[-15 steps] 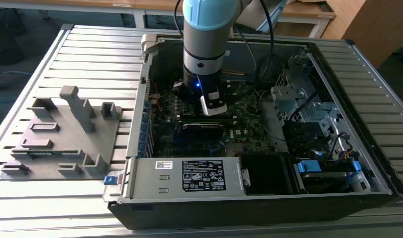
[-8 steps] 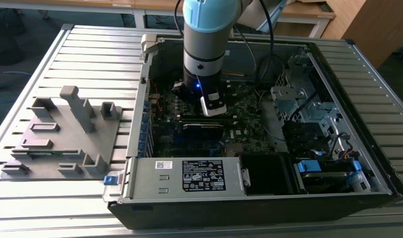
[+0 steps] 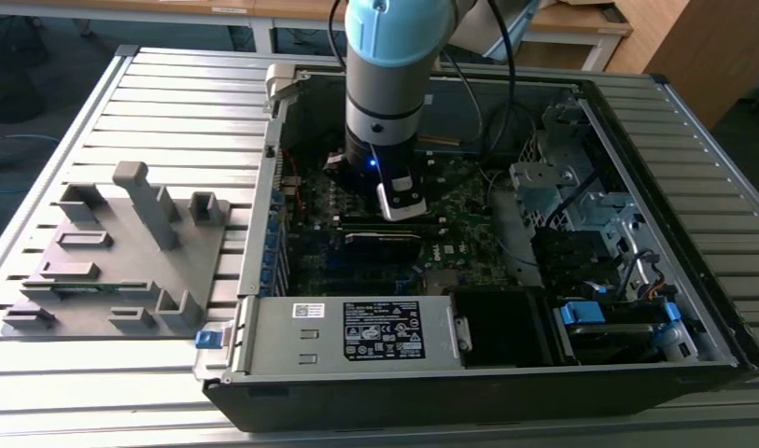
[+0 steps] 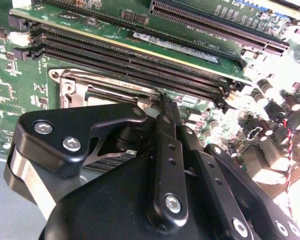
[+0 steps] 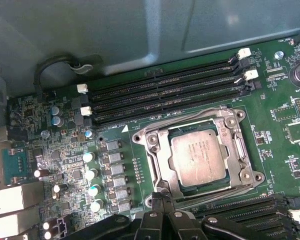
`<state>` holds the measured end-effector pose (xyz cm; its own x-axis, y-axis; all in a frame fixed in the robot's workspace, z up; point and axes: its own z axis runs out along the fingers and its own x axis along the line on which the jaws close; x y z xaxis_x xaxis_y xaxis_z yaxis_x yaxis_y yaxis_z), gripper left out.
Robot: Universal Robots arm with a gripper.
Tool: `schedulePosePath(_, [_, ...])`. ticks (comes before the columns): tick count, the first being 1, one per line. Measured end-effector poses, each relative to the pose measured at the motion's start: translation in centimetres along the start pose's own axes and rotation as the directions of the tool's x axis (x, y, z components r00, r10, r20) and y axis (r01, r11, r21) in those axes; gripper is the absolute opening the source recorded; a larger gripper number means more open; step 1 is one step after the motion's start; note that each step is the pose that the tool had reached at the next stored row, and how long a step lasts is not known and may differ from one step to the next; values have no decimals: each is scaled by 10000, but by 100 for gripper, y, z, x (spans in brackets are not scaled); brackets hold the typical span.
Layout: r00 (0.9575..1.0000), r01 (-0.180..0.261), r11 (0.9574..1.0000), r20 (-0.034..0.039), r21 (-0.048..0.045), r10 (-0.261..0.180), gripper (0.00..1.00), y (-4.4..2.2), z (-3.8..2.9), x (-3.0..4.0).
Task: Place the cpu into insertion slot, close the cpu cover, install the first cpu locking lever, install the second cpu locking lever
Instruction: 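Install the second cpu locking lever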
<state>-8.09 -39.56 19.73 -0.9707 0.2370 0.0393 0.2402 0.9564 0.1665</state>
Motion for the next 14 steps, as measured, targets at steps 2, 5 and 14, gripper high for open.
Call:
schedulePosePath(2, [10000, -1, 10000, -1, -5, 1, 10, -6, 4, 4])
schedulePosePath(5, [10000, -4, 10000, -2, -21, 4, 10, -12, 12, 18])
schedulePosePath(14, [10000, -8, 10000, -8, -42, 8, 10, -33, 27, 69])
